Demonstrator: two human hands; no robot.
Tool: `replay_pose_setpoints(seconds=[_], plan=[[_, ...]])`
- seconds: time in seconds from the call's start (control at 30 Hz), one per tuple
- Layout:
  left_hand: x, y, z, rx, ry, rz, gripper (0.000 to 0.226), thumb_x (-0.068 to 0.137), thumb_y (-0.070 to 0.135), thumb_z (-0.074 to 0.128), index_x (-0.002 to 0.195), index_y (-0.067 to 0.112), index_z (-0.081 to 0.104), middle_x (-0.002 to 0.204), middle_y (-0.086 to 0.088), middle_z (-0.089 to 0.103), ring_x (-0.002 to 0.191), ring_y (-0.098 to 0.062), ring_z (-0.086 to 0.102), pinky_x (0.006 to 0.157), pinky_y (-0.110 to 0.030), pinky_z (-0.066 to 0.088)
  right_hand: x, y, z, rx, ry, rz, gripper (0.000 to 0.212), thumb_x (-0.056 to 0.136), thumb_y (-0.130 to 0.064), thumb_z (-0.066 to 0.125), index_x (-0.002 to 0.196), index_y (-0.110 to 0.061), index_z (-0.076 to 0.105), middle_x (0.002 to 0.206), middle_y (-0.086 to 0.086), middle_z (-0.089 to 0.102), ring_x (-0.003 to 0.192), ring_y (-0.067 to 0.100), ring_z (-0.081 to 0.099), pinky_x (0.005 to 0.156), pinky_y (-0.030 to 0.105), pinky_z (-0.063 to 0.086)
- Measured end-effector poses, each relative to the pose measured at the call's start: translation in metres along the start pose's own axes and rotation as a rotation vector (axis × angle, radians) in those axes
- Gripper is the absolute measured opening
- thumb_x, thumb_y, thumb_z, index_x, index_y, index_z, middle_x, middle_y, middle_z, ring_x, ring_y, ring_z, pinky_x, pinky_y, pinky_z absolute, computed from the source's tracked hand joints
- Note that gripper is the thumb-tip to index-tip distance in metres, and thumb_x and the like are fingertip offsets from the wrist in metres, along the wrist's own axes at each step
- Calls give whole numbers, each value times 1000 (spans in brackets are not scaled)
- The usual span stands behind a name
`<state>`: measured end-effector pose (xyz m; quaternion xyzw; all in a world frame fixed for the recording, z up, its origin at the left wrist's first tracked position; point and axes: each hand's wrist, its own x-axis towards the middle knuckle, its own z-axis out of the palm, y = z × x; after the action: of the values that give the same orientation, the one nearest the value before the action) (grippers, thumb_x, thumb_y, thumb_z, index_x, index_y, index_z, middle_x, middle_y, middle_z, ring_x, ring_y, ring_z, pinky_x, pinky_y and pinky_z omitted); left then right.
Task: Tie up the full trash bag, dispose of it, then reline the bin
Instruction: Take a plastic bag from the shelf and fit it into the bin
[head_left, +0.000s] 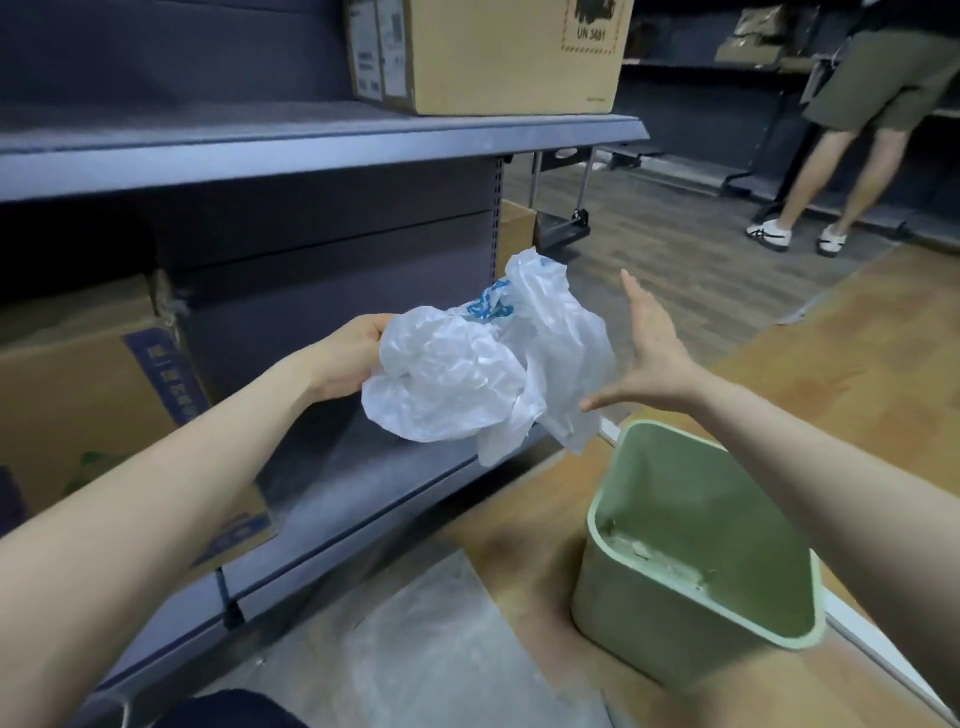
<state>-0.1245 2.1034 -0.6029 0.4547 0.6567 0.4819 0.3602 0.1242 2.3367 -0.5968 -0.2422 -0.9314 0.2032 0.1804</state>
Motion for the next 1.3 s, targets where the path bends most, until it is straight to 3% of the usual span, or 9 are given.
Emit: replay_pose_setpoints(seconds=[0.13,0.23,0.3,0.4,0.53,0.67,0.8,1.1,1.3], plan=[[-4,3,7,-65,-98,-54,34,83,-3,54,81,23,74,83,5,72,77,-11,68,65,-23,55,3,-19,6,181,-66,23,130,50,-38,90,149,-26,7,153,0,24,139,20,25,112,40,28],[-9,2,9,-33,-101,-101,40,87,-13,47,77,15,74,77,2,69,72,-18,64,62,-25,54,5,-28,13,219,-113,44,22,70,-16,78,85,-11,63,81,-2,58,74,11,52,64,22,39],[-13,0,4,94,-68,-136,35,82,-17,50,100,7,69,91,-5,67,82,-23,61,67,-27,52,3,-28,18,157,-87,33,39,75,-10,68,49,-16,39,51,-5,39,48,7,34,48,20,25],[-16,-7,-13,298,16,-290,82,73,-17,63,141,21,39,139,-4,49,122,-23,50,91,-31,46,-1,-27,16,124,-48,97,30,76,-12,62,54,-12,41,54,3,44,52,16,36,49,28,26],[-13,0,-9,567,392,-275,94,74,4,75,149,19,20,150,-9,33,135,-29,36,104,-35,38,-2,-26,15,25,-21,191,18,74,-14,59,61,-10,47,61,10,47,60,25,40,54,30,29],[-2,28,55,507,721,3,55,70,63,66,108,23,60,100,6,67,95,-17,62,80,-35,51,-1,-32,25,-1,15,271,15,74,-12,57,63,-11,46,63,12,45,63,26,38,56,30,30],[13,42,124,574,518,-44,64,67,80,51,47,20,43,46,9,45,53,-13,49,49,-27,33,2,-42,32,27,12,285,30,75,-13,56,52,-12,36,54,8,43,60,28,40,47,28,26],[44,35,148,41,442,-195,33,91,42,53,97,9,58,103,-12,67,97,-30,65,83,-43,55,2,-51,42,273,-120,233,22,78,-18,63,67,-7,48,67,6,48,65,21,43,55,28,31],[40,25,116,-6,417,-177,10,94,18,53,93,9,49,90,-9,51,82,-22,50,65,-30,44,5,-36,38,195,-107,242,6,75,-2,56,71,-5,53,72,10,51,70,22,46,60,29,34]])
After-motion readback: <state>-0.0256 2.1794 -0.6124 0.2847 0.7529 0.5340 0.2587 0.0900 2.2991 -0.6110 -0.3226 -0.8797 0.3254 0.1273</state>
